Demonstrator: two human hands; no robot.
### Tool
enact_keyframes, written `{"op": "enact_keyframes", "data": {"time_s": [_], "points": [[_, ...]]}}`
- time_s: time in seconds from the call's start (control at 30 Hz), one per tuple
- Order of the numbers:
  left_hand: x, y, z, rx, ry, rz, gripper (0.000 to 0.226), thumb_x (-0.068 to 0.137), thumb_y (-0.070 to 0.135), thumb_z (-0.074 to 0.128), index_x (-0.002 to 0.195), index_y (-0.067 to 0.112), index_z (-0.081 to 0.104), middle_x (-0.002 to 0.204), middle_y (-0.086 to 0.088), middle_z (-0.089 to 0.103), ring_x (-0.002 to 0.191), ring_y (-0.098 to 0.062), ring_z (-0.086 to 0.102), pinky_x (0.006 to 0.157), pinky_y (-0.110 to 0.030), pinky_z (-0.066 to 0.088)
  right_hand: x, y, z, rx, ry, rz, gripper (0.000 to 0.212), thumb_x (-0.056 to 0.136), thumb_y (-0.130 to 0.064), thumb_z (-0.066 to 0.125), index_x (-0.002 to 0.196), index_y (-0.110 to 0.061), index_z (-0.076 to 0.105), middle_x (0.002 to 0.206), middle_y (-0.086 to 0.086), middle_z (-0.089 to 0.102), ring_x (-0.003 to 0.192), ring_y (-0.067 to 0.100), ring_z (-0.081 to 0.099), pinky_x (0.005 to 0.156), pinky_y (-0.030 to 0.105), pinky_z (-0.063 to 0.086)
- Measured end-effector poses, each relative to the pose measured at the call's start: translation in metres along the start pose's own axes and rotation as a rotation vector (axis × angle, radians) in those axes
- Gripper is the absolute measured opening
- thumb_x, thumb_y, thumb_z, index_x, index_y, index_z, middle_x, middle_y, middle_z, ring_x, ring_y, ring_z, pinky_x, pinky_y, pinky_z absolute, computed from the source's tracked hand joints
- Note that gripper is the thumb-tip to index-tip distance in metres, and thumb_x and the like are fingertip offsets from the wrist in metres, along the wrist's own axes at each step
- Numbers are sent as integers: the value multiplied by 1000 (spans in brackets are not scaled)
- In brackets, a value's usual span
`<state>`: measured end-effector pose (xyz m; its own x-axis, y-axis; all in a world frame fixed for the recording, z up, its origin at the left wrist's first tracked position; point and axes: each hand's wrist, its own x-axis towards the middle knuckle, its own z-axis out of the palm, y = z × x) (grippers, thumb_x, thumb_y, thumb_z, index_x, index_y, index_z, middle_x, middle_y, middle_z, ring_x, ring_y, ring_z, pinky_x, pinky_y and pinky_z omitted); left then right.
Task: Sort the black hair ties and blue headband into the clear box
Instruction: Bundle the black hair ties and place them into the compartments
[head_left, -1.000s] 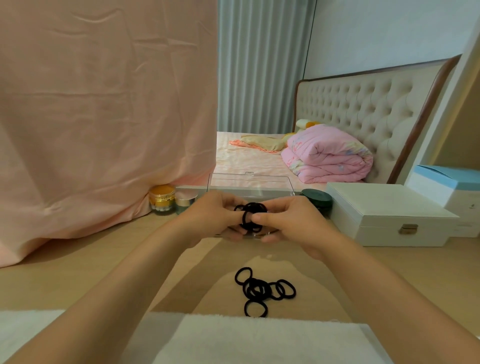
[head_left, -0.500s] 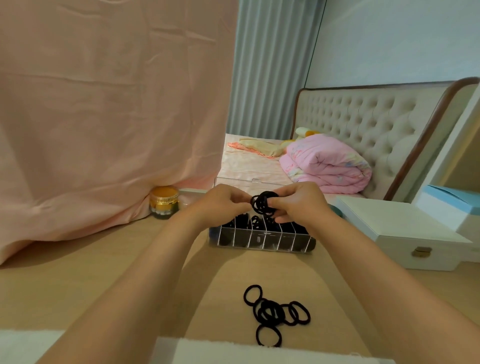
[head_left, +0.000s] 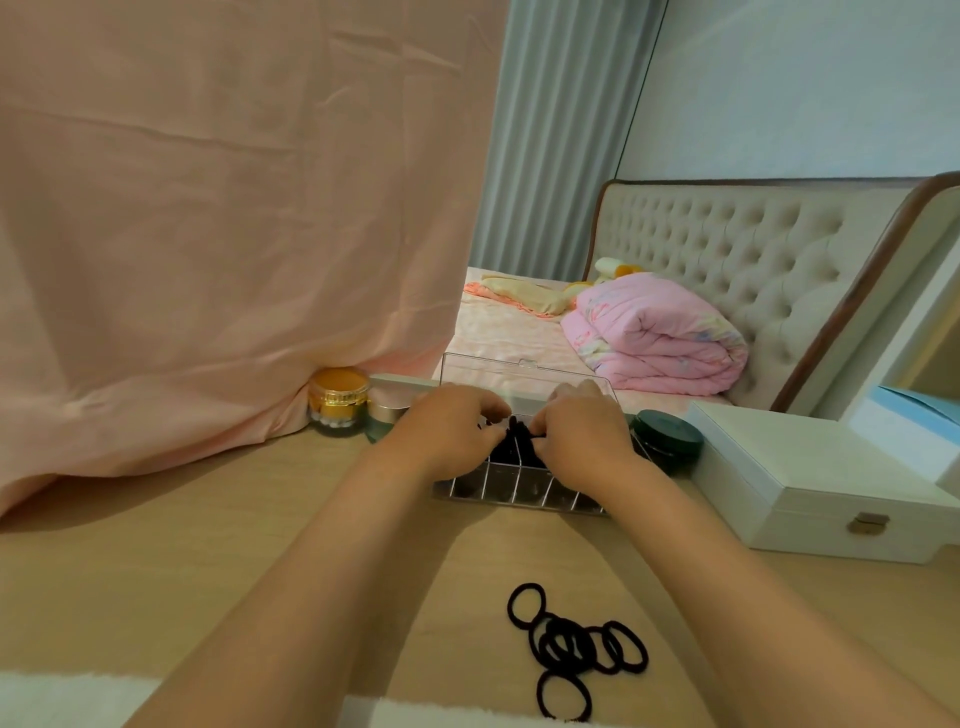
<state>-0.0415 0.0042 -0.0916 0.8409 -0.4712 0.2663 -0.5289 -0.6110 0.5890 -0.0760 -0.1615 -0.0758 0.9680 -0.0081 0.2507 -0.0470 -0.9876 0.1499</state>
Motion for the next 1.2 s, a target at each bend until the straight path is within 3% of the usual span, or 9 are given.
{"op": "enact_keyframes", "data": {"time_s": [0.17, 0.3, 0.5, 0.63, 0.8, 0.97, 1.03, 1.1, 1.2], "points": [[0, 3, 5, 159, -18, 93, 35, 95, 40, 59, 130, 41, 63, 126, 6, 66, 113, -14, 53, 100, -40, 46, 7, 3, -5, -87, -253, -54, 36, 105, -34, 43, 137, -33, 59, 130, 9, 46, 124, 31, 38, 93, 40, 37], [0, 6, 8, 300, -15, 140, 39, 98, 48, 51, 135, 39, 59, 133, 7, 57, 124, -16, 40, 100, -37, 35, 7, 16, -11, 214, -365, -63, 41, 106, -27, 37, 142, -33, 55, 134, 9, 47, 127, 30, 41, 105, 46, 40], [1, 10, 19, 420, -56, 143, 44, 101, 53, 38, 140, 38, 53, 142, 2, 43, 133, -20, 30, 109, -41, 29, -7, 35, -12, 565, -166, -47, 45, 104, -13, 42, 147, -25, 50, 143, -4, 58, 122, 13, 55, 99, 25, 42], [4, 10, 14, 383, -85, 133, 40, 100, 49, 43, 136, 39, 57, 141, 4, 45, 132, -19, 31, 108, -40, 31, -21, 30, 0, 429, -92, -169, 57, 99, -15, 42, 154, -28, 38, 143, -4, 58, 132, 19, 50, 113, 41, 37], [6, 1, 2, 114, 73, 51, 28, 97, 32, 51, 120, 37, 66, 132, 8, 58, 125, -15, 47, 102, -42, 46, -28, 21, 7, 273, -69, -258, 64, 100, -22, 36, 161, -26, 18, 144, 2, 55, 137, 17, 44, 124, 41, 10], [2, 6, 14, 327, -80, 91, 47, 99, 47, 42, 146, 38, 45, 158, 4, 34, 145, -18, 21, 117, -42, 24, -26, 22, 8, 337, -65, -277, 67, 101, -22, 35, 162, -30, 7, 137, 0, 59, 126, 15, 52, 123, 43, 18], [1, 7, 17, 380, -106, 85, 48, 100, 50, 37, 147, 44, 40, 161, 3, 28, 148, -18, 15, 118, -45, 18, -28, 26, 6, 545, -71, -233, 68, 101, -17, 39, 161, -35, 12, 134, -3, 61, 99, 7, 61, 101, 30, 43], [1, 8, 17, 394, -115, 72, 48, 101, 52, 36, 148, 45, 39, 162, 1, 27, 149, -18, 14, 118, -44, 18, -30, 29, 3, 684, -10, -162, 61, 100, -13, 43, 156, -33, 31, 132, -6, 62, 77, -2, 61, 79, 20, 49], [2, 9, 15, 416, -138, 67, 49, 100, 55, 35, 149, 46, 36, 162, 2, 27, 149, -19, 15, 118, -44, 18, -31, 34, 3, 681, 130, -140, 41, 96, -13, 47, 130, -25, 67, 121, -6, 70, 86, -3, 60, 87, 25, 53]]}}
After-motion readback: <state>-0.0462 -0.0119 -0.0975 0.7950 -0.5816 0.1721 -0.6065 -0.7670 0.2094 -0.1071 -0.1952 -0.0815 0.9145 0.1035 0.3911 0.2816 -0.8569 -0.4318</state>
